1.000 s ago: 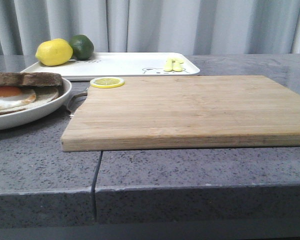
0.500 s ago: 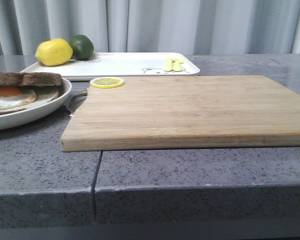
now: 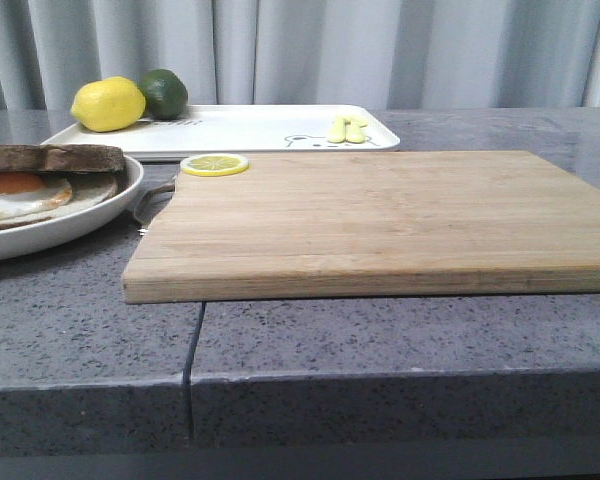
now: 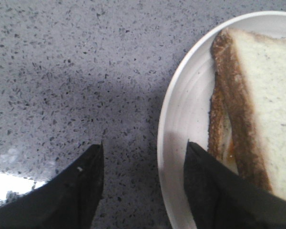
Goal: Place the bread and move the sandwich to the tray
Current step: 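Move the left gripper to the plate rim and grasp it, then lift the sandwich plate with the left gripper toward the tray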
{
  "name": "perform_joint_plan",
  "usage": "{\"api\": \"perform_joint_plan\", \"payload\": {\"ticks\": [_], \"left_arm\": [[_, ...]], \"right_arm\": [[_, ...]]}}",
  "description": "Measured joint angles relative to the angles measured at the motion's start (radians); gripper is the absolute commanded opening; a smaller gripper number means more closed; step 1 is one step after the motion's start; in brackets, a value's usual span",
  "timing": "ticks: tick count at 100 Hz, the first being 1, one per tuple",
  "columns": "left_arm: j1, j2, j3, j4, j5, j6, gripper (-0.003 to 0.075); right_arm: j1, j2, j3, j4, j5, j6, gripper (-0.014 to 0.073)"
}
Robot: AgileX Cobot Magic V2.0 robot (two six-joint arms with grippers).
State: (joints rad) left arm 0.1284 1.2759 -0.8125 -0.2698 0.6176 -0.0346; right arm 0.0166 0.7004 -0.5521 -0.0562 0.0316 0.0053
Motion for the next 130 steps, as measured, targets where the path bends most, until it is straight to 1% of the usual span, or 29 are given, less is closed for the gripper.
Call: {"api": "perform_joint_plan", "payload": {"ticks": [34, 40, 52, 72, 87, 130], "left_arm": [[0.000, 0.054, 0.000, -0.011, -0.012, 0.000, 0.0346], [0.000, 0.058, 0.000, -0.015, -0.012, 0.000, 0.0333], [0.000, 0.062, 0.000, -0.020, -0.016, 0.000, 0.0251], [0.000, 0.062, -0.002, -0.036, -0.016, 0.000, 0.0072], [0.000, 0.062, -0.002, -0.043, -0.024, 0.000, -0.0018], [0.000, 0.062, -0.003, -0.089, -0.030, -0.004, -0.0019]], "right_arm": [[0.000, 0.000, 0.000, 0.000, 0.000, 0.000, 0.0400], [0.000, 0.000, 0.000, 0.000, 0.000, 0.000, 0.0400], [0.000, 0.000, 0.000, 0.000, 0.000, 0.000, 0.0400], [0.000, 0.000, 0.000, 0.000, 0.000, 0.000, 0.0400], [0.000, 0.000, 0.000, 0.000, 0.000, 0.000, 0.0400], [0.000, 0.000, 0.000, 0.000, 0.000, 0.000, 0.0400]]}}
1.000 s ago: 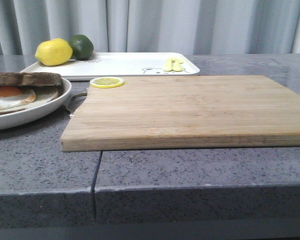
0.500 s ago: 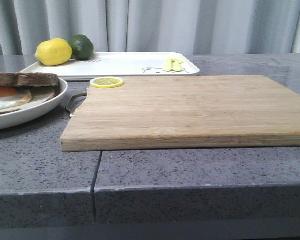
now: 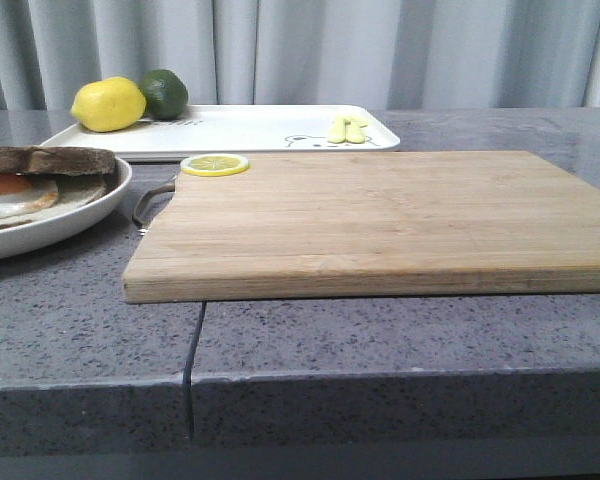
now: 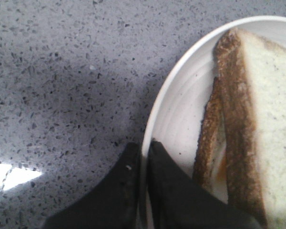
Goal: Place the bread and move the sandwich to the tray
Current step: 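Lift the sandwich plate with the left gripper toward the tray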
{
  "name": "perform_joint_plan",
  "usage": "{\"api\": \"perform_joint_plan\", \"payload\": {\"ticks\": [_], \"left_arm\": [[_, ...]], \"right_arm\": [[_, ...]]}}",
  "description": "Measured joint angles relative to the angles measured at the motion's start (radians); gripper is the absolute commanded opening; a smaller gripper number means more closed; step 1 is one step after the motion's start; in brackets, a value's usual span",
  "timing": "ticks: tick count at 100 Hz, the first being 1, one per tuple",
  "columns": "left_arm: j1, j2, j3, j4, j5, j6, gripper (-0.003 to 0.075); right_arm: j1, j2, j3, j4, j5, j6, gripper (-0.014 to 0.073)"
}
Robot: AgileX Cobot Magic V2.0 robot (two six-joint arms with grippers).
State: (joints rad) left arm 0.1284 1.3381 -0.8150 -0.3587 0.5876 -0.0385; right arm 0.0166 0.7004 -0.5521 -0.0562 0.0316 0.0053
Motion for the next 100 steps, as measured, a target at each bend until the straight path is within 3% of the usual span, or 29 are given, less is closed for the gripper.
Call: {"api": "perform_joint_plan", "payload": {"ticks": [50, 67, 83, 100], "left_arm": [[0.001, -0.108, 0.000, -0.257, 0.004, 0.103, -0.0019], [0.001, -0.133, -0.004, -0.418, 0.013, 0.182, -0.0019], [0.001, -0.133, -0.036, -0.552, 0.020, 0.256, -0.0020], [0.001, -0.101, -0.118, -0.597, 0.023, 0.270, -0.0020]], "right_arm": [[0.000, 0.000, 0.000, 0.000, 0.000, 0.000, 0.0400], [0.000, 0.000, 0.000, 0.000, 0.000, 0.000, 0.0400], [0.000, 0.000, 0.000, 0.000, 0.000, 0.000, 0.0400], [0.000, 0.000, 0.000, 0.000, 0.000, 0.000, 0.0400]]}}
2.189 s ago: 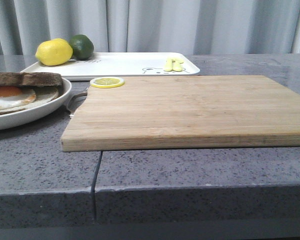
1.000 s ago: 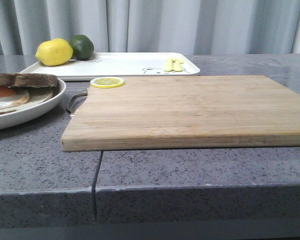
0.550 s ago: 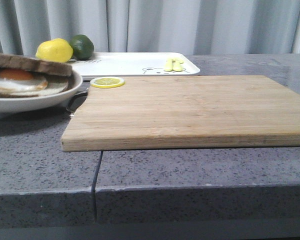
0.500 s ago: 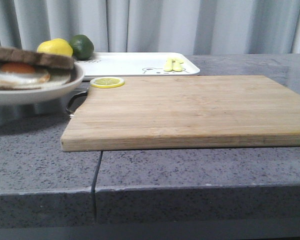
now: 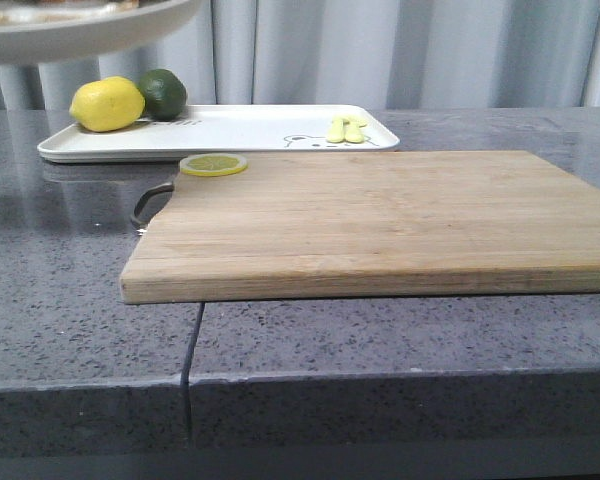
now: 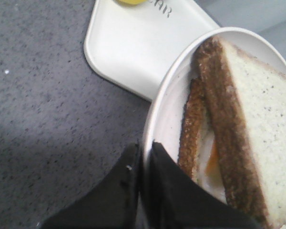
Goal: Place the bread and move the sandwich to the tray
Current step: 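Lift the sandwich plate with the left gripper toward the tray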
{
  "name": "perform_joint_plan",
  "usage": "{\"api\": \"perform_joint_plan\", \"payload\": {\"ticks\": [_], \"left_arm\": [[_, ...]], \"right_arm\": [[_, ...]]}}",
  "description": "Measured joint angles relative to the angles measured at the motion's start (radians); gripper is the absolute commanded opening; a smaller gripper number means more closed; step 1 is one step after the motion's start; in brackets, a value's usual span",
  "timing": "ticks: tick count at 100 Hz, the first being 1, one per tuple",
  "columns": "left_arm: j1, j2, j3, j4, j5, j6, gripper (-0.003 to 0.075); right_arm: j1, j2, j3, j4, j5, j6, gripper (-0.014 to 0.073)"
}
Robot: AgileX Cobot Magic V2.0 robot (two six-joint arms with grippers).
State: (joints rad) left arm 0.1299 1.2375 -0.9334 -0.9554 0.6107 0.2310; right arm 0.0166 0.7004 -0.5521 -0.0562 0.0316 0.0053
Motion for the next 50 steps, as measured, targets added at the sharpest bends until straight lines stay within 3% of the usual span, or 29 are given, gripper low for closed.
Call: {"api": "perform_joint_plan", "payload": {"ticks": [50], "left_arm": [[-0.010, 0.403, -0.460, -0.008, 0.166, -0.011, -0.0020]], "right_arm": [[0.000, 0.000, 0.000, 0.000, 0.000, 0.000, 0.0400]]}}
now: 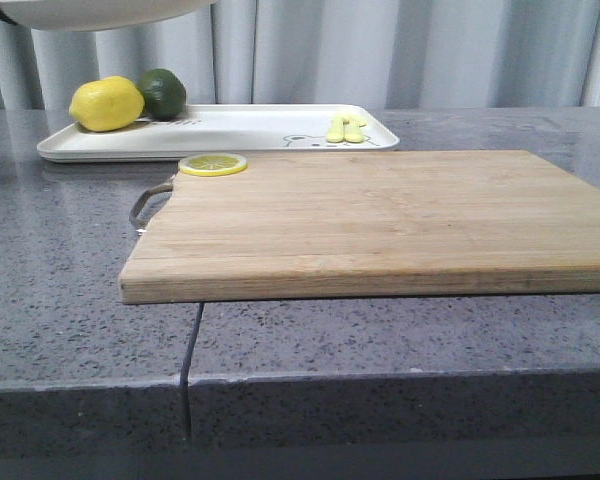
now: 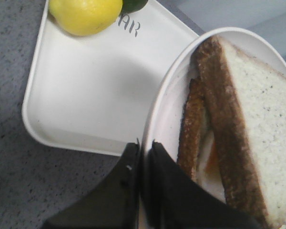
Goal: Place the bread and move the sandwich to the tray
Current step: 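Lift the sandwich plate with the left gripper toward the tray, then lower the plate onto the white tray with the left gripper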
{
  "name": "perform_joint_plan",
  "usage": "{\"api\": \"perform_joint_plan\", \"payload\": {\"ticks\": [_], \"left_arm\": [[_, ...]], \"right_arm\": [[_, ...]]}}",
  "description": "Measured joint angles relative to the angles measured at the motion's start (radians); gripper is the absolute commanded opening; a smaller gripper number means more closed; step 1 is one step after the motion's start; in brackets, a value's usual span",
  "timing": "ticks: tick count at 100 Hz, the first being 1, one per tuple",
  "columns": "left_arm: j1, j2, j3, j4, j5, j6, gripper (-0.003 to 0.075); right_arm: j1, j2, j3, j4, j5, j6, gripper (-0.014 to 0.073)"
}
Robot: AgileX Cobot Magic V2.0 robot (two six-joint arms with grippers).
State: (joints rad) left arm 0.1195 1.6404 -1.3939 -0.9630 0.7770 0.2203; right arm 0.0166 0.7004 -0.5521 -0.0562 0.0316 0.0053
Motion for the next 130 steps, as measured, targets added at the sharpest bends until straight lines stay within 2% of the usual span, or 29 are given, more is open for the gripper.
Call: {"api": "perform_joint_plan", "payload": {"ticks": [45, 72, 92, 130], "left_arm": [[-0.117, 0.311, -0.408, 0.239, 0.089, -0.220, -0.0020], [-0.143, 0.467, -0.611, 0.307, 0.149, -0.277, -0.0020], [-0.143, 0.556, -0.689, 0.332, 0.166, -0.299, -0.0020], [-0.160, 0.627, -0.713, 0.351, 0.157, -0.303, -0.0020]], "right_arm": [[0.000, 0.000, 0.000, 0.000, 0.000, 0.000, 0.0400], [0.000, 0.000, 0.000, 0.000, 0.000, 0.000, 0.0400], [0.000, 0.000, 0.000, 0.000, 0.000, 0.000, 0.0400], [0.000, 0.000, 0.000, 0.000, 0.000, 0.000, 0.0400]]}}
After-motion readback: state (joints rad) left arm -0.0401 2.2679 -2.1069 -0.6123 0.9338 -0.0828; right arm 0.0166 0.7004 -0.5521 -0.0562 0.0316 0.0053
